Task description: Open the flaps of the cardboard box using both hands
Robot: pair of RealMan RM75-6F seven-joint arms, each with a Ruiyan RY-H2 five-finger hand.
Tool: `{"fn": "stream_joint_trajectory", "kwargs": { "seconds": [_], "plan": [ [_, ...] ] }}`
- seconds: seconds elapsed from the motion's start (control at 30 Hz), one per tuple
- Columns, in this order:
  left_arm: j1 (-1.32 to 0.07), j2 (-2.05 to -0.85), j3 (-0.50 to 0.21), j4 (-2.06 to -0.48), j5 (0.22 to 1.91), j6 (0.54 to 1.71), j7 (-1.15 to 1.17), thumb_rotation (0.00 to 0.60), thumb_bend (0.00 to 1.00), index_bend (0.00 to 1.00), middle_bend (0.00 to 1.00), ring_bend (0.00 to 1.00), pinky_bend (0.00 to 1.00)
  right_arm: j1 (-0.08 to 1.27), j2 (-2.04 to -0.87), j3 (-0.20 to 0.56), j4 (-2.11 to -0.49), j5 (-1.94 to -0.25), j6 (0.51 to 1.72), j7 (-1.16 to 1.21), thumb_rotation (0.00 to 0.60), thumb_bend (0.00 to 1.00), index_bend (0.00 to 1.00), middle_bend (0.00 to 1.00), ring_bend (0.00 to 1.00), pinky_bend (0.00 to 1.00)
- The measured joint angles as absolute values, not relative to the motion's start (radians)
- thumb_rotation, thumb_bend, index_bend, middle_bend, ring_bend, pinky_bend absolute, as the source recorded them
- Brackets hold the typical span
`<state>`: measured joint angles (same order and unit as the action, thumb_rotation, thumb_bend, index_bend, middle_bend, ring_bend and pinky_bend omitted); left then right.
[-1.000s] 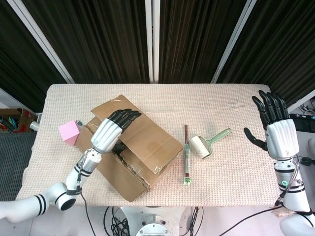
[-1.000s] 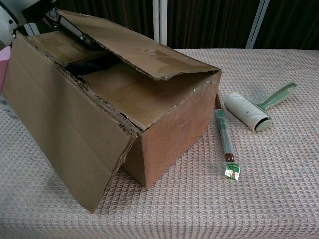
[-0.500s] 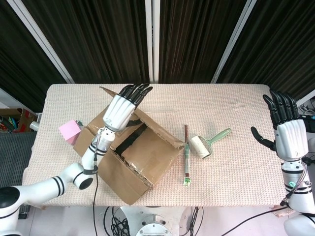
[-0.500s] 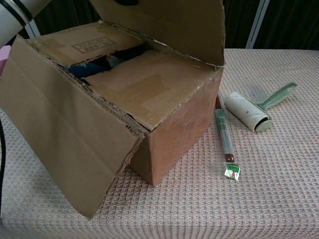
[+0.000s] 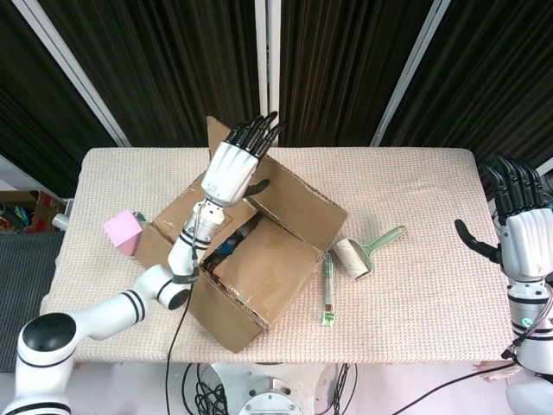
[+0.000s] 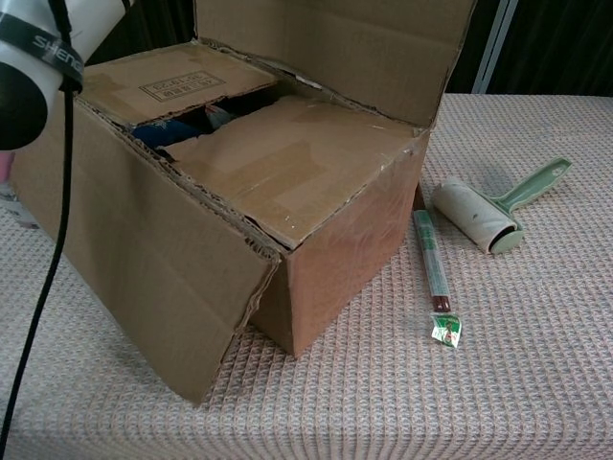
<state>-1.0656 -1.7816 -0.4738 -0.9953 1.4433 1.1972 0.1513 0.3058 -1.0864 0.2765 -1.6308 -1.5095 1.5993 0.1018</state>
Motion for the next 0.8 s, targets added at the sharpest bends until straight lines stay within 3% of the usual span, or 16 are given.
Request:
{"fn": "stream_joint_trajectory", "kwargs": {
  "seconds": [0.27,0.5,0.63,0.8],
  "plan": [
    [-1.178,-1.887,-0.492,-0.806,1.408,1.183,0.113,0.600,0.00,0.03,0.00,0.09,0.22,0.288,-1.067,0.284,-1.626,-1.493,1.609,0.131,0.600,0.18,0.00,0.00,0.00,0.00],
    [-1.195,-1.913,-0.451,-0.721,1.404,1.193,0.071,0.600,0.00,0.03,0.00,0.09,0.22,0.284,-1.055,0.284,-1.623,-1.486,1.595,0.144,0.600,0.18,0.00,0.00,0.00,0.00],
    [-1.159,-1.873,-0.439,-0.784,1.392,1.192,0.072,0.600,0.00,0.03,0.00,0.09,0.22,0.290,-1.058,0.287,-1.623,-1.490,1.592,0.139,0.600,0.18,0.00,0.00,0.00,0.00],
    [-1.072,-1.755,-0.408,-1.038,1.339,1.163,0.156,0.600,0.00,0.03,0.00,0.09,0.22,0.303,-1.078,0.287,-1.613,-1.488,1.573,0.138,0.600,0.18,0.00,0.00,0.00,0.00]
  ]
}}
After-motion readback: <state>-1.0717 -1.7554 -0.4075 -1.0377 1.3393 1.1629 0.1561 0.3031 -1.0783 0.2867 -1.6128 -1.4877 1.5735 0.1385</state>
